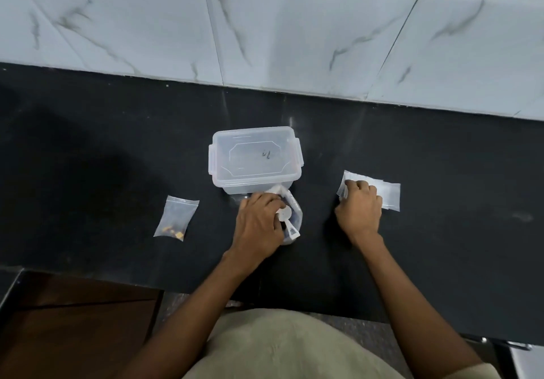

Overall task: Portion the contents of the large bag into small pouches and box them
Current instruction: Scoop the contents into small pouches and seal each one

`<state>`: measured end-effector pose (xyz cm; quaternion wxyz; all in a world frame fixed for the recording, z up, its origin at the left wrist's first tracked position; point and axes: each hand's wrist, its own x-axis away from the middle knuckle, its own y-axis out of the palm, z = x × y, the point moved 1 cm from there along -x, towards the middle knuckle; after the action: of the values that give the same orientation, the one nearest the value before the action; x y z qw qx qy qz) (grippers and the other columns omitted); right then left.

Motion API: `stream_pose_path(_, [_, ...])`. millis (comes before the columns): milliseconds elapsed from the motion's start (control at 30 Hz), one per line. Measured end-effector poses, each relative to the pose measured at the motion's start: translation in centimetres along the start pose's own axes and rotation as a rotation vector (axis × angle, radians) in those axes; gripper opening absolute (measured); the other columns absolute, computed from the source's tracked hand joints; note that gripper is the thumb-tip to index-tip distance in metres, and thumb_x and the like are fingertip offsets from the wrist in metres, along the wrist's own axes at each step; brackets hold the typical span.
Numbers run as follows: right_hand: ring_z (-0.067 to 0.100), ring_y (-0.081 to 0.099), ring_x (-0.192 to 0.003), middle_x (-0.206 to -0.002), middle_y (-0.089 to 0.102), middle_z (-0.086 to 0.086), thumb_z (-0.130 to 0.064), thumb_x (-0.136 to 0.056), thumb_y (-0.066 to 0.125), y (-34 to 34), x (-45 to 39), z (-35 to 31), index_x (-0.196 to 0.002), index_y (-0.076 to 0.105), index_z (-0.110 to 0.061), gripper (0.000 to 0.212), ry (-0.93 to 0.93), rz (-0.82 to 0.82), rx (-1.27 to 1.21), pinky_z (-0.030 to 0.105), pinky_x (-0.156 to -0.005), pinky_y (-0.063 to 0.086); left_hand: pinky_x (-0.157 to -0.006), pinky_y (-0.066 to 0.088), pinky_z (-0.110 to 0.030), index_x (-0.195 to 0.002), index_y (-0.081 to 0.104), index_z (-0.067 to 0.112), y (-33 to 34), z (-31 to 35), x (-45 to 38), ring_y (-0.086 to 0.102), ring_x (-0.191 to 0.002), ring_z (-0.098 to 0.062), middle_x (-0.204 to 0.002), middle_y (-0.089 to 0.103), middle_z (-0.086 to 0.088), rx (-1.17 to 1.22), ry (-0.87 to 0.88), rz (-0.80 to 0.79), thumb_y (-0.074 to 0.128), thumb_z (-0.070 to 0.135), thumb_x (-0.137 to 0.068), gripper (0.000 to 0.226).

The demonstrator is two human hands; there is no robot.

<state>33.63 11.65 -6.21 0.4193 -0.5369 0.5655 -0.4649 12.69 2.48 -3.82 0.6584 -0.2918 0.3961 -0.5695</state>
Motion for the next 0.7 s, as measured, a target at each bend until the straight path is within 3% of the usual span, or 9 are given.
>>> stream_pose_path(100, [0.038, 0.053, -0.108, -0.116, 0.062, 0.018, 0.001, -0.081, 0.059, 0.4, -0.1, 0.8, -0.122, 0.064, -0.004, 0.041, -0.004, -0.01, -0.047, 0.044, -0.089, 0.042, -0.086, 0.031, -0.026, -0.096, 0.075, 0.017, 0.3, -0.4, -0.1, 0.06, -0.105, -0.017, -0.106, 0.07, 0.008, -0.015, -0.041, -0.011, 0.06, 0.008, -0.077, 0.026])
stream_pose_path(200, [0.04, 0.055, -0.106, -0.113, 0.063, 0.019, 0.009, -0.079, 0.054, 0.4, -0.1, 0.8, -0.121, 0.065, 0.0, 0.045, 0.019, 0.025, -0.214, 0.047, -0.085, 0.049, -0.086, 0.031, -0.026, -0.094, 0.075, 0.016, 0.3, -0.6, -0.1, 0.059, -0.104, -0.017, -0.105, 0.07, 0.008, -0.01, -0.06, -0.01, 0.061, 0.007, -0.078, 0.023])
stream_pose_path(333, [0.036, 0.057, -0.107, -0.109, 0.065, 0.015, -0.001, -0.084, 0.063, 0.1, 0.2, 0.9, -0.116, 0.07, -0.003, 0.033, -0.008, 0.148, -0.341, 0.045, -0.083, 0.051, -0.085, 0.034, -0.028, -0.092, 0.075, 0.015, 0.2, -0.4, 0.0, 0.059, -0.102, -0.017, -0.103, 0.07, 0.008, -0.006, -0.076, 0.008, 0.061, 0.008, -0.078, 0.021])
stream_pose_path(433, [0.037, 0.056, -0.104, -0.108, 0.064, 0.016, -0.003, -0.08, 0.068, -0.5, 0.2, 1.3, -0.109, 0.071, -0.002, 0.029, 0.05, 0.259, -0.252, 0.048, -0.088, 0.048, -0.087, 0.033, -0.028, -0.092, 0.075, 0.015, 0.0, -0.4, 0.0, 0.059, -0.101, -0.017, -0.102, 0.07, 0.007, 0.005, -0.088, 0.013, 0.057, 0.01, -0.078, 0.023])
stream_pose_path(533, [0.04, 0.052, -0.11, -0.115, 0.06, 0.02, -0.007, -0.079, 0.066, -0.5, -0.4, 1.9, -0.111, 0.068, 0.0, 0.033, 0.169, 0.125, -0.104, 0.049, -0.096, 0.04, -0.088, 0.032, -0.026, -0.092, 0.075, 0.015, -0.1, -0.5, 0.1, 0.058, -0.103, -0.016, -0.103, 0.07, 0.006, 0.015, -0.097, 0.017, 0.057, 0.009, -0.079, 0.023])
stream_pose_path(700, [0.041, 0.055, -0.105, -0.113, 0.064, 0.022, 0.002, -0.081, 0.057, 0.2, -0.7, 2.1, -0.115, 0.07, 0.002, 0.037, 0.157, 0.093, -0.196, 0.05, -0.091, 0.047, -0.089, 0.031, -0.025, -0.092, 0.076, 0.015, -0.1, -0.7, 0.2, 0.057, -0.104, -0.014, -0.103, 0.07, 0.006, 0.028, -0.107, 0.026, 0.061, 0.007, -0.081, 0.02])
